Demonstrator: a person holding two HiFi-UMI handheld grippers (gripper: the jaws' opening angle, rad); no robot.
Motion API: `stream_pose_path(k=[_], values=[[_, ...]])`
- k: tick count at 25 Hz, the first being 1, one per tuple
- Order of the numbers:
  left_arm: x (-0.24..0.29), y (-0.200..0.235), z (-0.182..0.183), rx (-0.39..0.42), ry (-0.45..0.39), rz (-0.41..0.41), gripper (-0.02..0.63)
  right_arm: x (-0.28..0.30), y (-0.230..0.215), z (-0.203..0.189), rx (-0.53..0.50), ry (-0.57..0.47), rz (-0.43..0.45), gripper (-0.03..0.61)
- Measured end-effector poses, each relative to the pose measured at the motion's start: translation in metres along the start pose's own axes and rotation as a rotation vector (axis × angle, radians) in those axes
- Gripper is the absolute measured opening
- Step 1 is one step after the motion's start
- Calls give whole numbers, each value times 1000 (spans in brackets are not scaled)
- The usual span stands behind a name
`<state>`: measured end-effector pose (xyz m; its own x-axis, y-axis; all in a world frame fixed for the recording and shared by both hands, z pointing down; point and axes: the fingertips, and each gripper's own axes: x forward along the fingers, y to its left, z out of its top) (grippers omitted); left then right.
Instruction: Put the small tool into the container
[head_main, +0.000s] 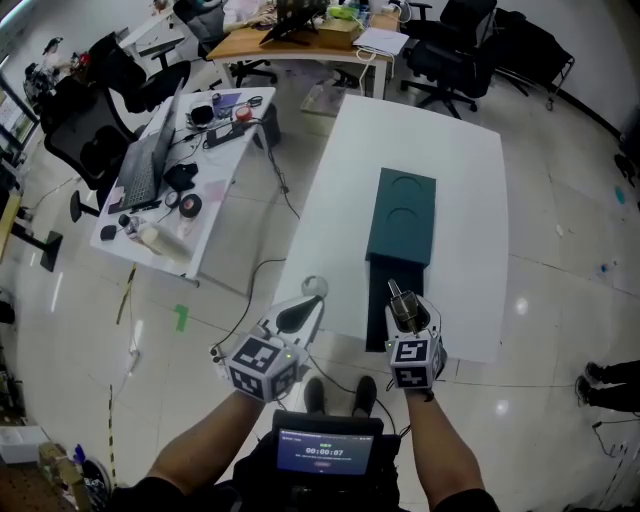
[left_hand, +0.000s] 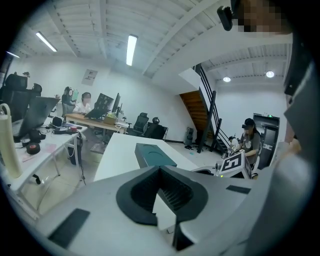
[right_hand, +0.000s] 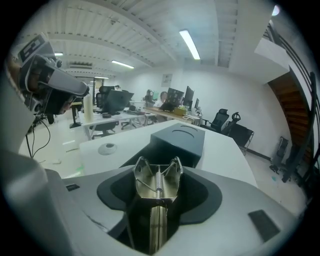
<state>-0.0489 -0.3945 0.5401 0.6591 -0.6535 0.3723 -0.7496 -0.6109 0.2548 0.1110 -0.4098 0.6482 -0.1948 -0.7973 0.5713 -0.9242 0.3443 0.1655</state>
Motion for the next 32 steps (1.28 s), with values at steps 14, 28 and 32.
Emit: stream_pose_path(k=[14, 28, 32], values=[[1, 3, 2, 0, 5, -19, 17, 25, -3, -15, -55, 144, -21, 247], [-7, 3, -1, -4, 7, -28, 17, 23, 26, -18, -134, 189, 46, 279], [-10, 3, -3, -9, 10, -29, 17, 22, 30, -19, -152, 213, 63, 278]])
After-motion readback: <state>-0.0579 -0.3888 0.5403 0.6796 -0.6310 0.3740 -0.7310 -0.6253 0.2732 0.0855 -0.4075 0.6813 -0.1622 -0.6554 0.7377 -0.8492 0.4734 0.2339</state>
